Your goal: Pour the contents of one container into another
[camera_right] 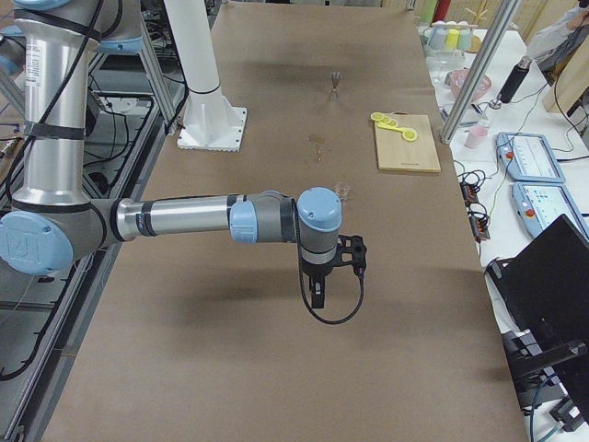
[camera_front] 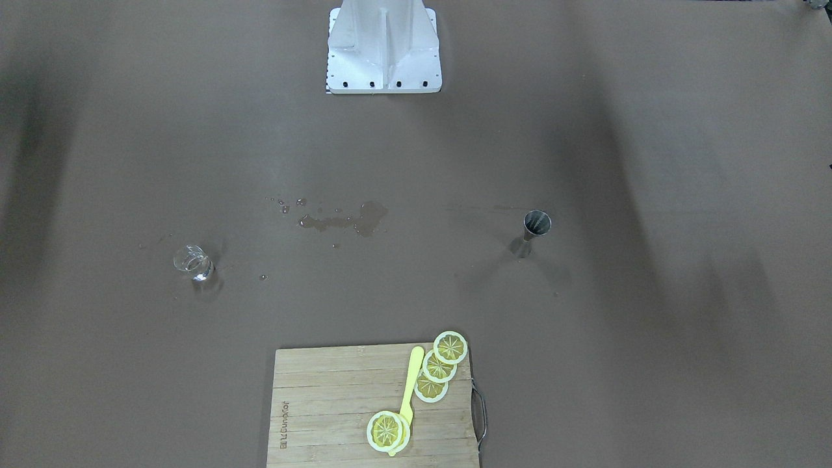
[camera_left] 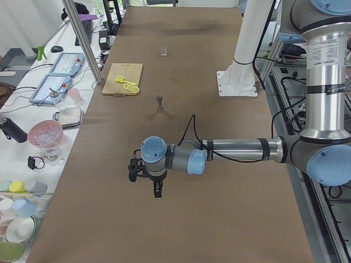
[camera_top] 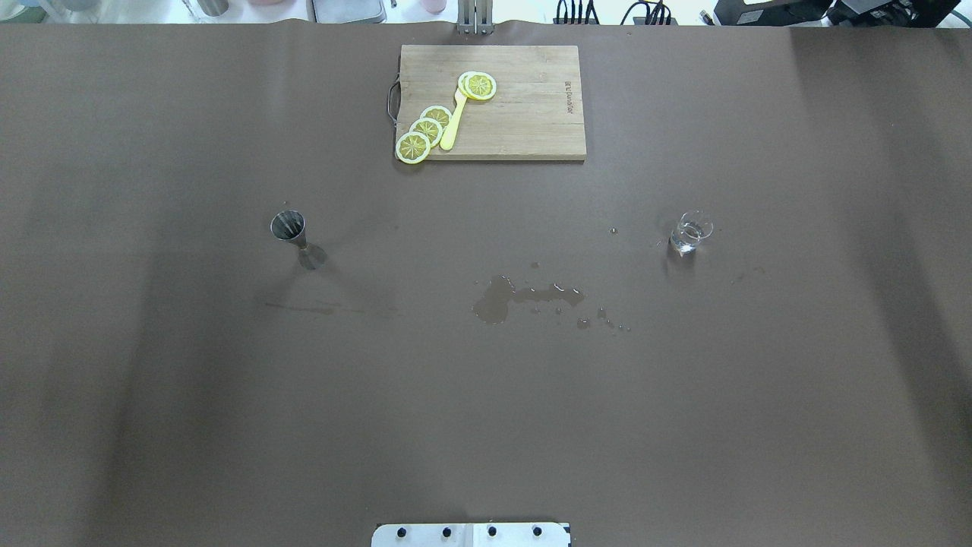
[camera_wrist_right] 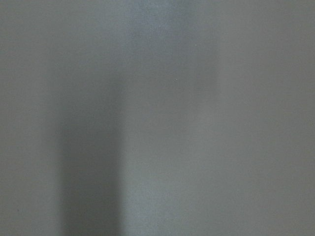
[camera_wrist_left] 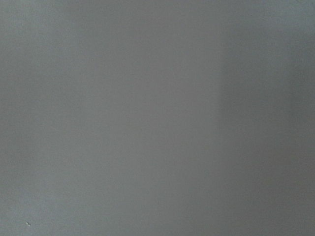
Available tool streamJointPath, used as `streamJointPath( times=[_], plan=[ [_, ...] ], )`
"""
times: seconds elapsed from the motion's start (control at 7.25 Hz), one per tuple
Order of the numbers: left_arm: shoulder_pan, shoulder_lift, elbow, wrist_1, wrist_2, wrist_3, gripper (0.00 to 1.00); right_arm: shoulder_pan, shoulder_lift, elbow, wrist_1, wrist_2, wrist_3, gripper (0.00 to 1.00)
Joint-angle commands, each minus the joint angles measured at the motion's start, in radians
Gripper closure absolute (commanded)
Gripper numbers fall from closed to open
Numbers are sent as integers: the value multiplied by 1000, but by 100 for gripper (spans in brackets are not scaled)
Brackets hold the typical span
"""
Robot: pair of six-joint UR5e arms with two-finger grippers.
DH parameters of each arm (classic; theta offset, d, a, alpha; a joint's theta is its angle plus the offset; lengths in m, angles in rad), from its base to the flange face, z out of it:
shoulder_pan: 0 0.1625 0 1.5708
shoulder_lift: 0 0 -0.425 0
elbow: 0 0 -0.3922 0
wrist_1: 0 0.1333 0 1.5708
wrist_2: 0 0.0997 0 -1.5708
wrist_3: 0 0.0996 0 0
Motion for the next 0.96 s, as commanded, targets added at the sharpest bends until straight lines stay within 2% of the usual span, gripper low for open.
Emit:
streamJointPath(
  times=[0.0, 0.41, 0.69, 0.83],
  plan=[
    [1, -2, -8, -1, 0, 0, 1, -3, 6, 5, -1, 26, 4, 0],
    [3, -2, -8, -1, 0, 0, 1, -14, 9, 9, 6, 78, -1, 0],
    [3, -6, 0, -1, 0, 0, 1, -38, -4, 4, 159, 86, -5, 0],
    [3, -10, -2, -1, 0, 0, 1, -60, -7, 12, 173, 94, -4, 0]
  ],
)
